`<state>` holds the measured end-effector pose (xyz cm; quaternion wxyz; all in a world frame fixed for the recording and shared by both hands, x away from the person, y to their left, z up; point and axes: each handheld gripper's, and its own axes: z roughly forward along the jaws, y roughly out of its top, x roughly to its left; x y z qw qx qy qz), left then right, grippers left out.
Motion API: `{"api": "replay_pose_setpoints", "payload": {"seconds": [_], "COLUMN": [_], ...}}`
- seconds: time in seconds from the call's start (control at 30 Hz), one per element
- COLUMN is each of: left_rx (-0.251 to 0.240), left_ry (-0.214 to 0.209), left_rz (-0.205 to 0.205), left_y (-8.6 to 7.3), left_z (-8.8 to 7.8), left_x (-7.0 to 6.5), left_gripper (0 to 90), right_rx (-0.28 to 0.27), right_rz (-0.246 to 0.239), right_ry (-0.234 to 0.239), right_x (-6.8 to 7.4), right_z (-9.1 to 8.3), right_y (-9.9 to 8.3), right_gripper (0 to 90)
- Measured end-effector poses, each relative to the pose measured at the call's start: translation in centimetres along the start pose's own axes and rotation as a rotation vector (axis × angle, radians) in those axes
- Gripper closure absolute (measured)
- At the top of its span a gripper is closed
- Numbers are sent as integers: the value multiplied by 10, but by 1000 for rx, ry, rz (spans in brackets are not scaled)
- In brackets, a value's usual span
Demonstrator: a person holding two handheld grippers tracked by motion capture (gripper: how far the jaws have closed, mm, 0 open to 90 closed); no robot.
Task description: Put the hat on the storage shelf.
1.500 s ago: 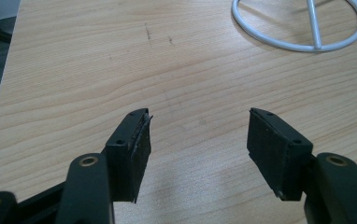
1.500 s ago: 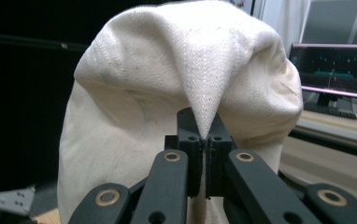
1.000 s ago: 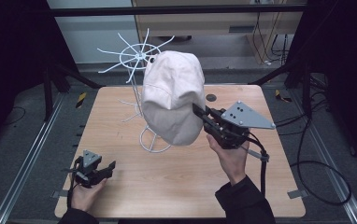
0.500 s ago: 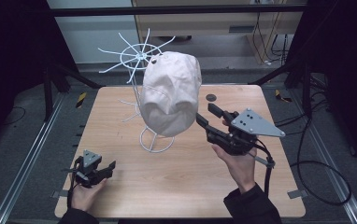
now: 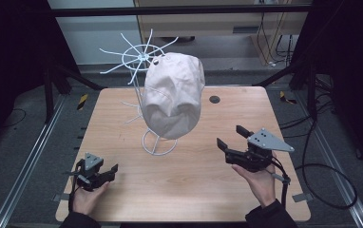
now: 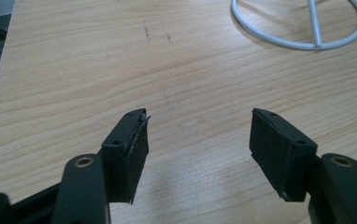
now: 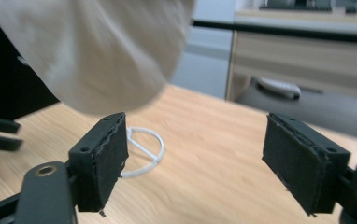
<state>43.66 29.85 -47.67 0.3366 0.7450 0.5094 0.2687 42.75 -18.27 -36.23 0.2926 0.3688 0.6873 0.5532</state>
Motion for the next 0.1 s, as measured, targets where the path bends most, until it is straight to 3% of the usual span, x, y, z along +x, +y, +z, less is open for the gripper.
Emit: {"api": "replay_pose_setpoints", "payload": {"seconds": [0.07, 0.1], "left_rx": [-6, -9], "left_ry": [-2, -2], "left_rz": [0, -2], "left_y": [0, 0], "left_z": [0, 0], "left_x": [0, 0], "left_gripper": [339, 339], "right_rx": [11, 44], "right_rz": [9, 22], "right_ry": [-6, -28], "right_x": [-3, -12], "right_z": [1, 1], "right_y": [-6, -19], "right_gripper": [210, 193]}}
